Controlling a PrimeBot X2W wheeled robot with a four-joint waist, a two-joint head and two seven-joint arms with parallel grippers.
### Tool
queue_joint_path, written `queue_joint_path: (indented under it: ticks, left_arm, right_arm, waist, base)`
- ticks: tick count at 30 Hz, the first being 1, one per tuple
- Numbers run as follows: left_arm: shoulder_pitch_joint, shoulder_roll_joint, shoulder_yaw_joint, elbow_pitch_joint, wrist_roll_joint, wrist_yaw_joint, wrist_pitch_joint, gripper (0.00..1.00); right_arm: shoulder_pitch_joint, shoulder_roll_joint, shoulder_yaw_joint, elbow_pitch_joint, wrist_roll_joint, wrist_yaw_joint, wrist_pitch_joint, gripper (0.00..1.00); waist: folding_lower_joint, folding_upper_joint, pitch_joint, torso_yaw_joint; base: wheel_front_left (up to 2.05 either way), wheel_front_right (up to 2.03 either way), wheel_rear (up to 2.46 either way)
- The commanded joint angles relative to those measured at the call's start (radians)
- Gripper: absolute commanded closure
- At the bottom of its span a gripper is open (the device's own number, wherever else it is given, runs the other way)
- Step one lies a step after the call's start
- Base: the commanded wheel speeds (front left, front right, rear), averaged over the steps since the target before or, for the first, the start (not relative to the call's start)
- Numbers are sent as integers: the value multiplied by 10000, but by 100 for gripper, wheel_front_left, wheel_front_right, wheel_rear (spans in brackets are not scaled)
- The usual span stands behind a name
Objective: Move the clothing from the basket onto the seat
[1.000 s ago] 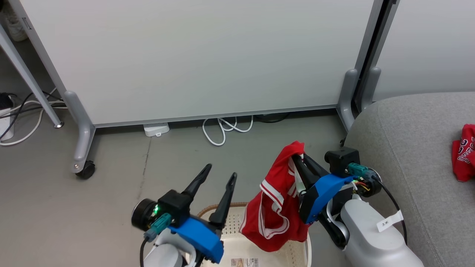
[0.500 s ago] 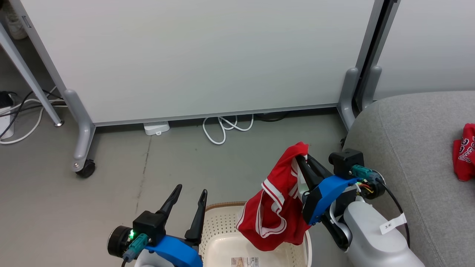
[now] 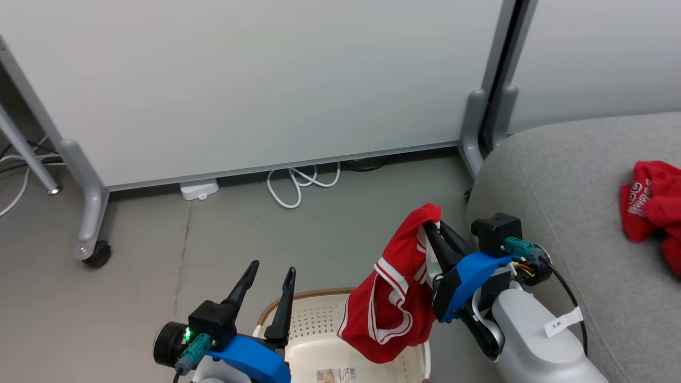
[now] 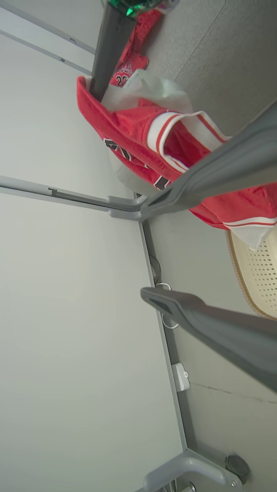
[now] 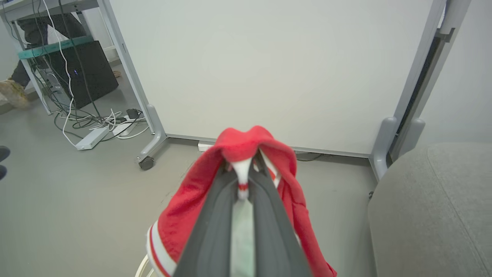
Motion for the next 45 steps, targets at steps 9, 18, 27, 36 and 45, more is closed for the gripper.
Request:
queue_joint_path:
  ticks: [9, 18, 27, 36, 45]
  left_arm:
    - [-151, -14, -92, -244, -15, -42, -30, 0]
    - [-230, 47, -188, -441, -54, -42, -30, 0]
    - [-316, 100, -288, -548, -66, -43, -30, 0]
    - [-302, 175, -255, -590, -24, -43, -30, 0]
    - [-287, 258, -249, -660, 47, -44, -30, 0]
  right_arm:
    - [-48, -5, -119, -169, -210, 1, -5, 100]
    - [-35, -5, -215, -367, -320, 1, 50, 100]
    - [77, -2, -349, -530, -390, 1, 86, 100]
    - [202, -1, -411, -706, -369, 1, 97, 100]
    - [309, -1, -467, -885, -278, 1, 81, 100]
  waist:
    - [0, 0, 166, -1229]
    - [0, 0, 330, -2536]
    - [0, 0, 490, -3710]
    - [0, 0, 607, -4557]
    - [0, 0, 789, -5287]
  base:
    - [0, 0, 0]
    - [0, 0, 0]
    - [0, 0, 0]
    - [0, 0, 0]
    - [0, 0, 0]
